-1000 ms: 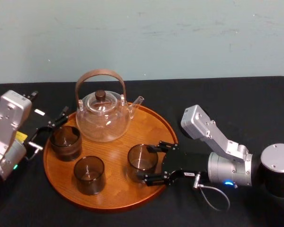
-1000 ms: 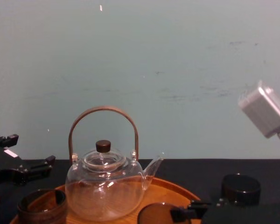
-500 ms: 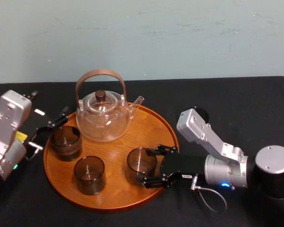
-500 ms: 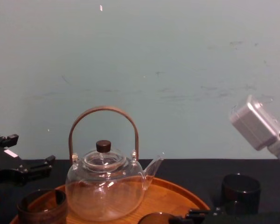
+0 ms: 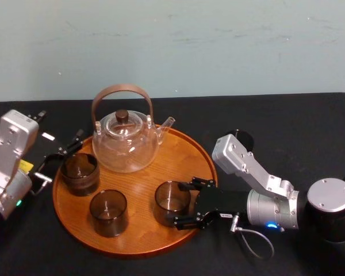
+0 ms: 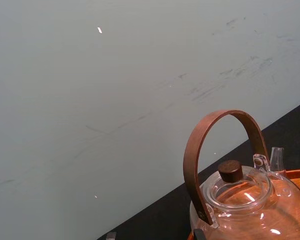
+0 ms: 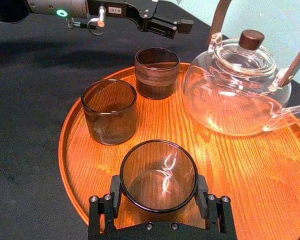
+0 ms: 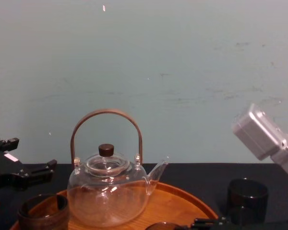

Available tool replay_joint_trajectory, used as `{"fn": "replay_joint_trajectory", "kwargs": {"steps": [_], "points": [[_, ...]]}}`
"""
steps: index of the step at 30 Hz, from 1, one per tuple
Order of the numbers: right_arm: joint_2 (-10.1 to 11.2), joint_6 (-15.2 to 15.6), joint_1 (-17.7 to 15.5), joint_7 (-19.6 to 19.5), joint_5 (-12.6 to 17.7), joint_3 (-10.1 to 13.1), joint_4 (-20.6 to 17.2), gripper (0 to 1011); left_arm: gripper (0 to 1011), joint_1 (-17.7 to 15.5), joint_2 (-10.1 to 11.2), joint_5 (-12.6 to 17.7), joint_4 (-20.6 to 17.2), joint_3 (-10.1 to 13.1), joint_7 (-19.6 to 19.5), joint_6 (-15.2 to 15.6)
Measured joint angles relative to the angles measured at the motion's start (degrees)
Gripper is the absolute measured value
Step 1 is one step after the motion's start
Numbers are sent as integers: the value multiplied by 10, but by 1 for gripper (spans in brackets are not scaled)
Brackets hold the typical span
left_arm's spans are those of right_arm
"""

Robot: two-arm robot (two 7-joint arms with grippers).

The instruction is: Pick up the glass from the table and place it on the tray.

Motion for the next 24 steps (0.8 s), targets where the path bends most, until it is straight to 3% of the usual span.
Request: {"fn": "replay_joint_trajectory", "kwargs": {"steps": [10,17,24], "points": [[0,0,0,0,1,0,0,883,1001,0,0,0,0,0,0,0],[0,0,0,1,2,0,-1,1002,1001,0,0,0,0,0,0,0],[0,0,0,1,3,1,-1,1002,1001,0,0,0,0,0,0,0]]}}
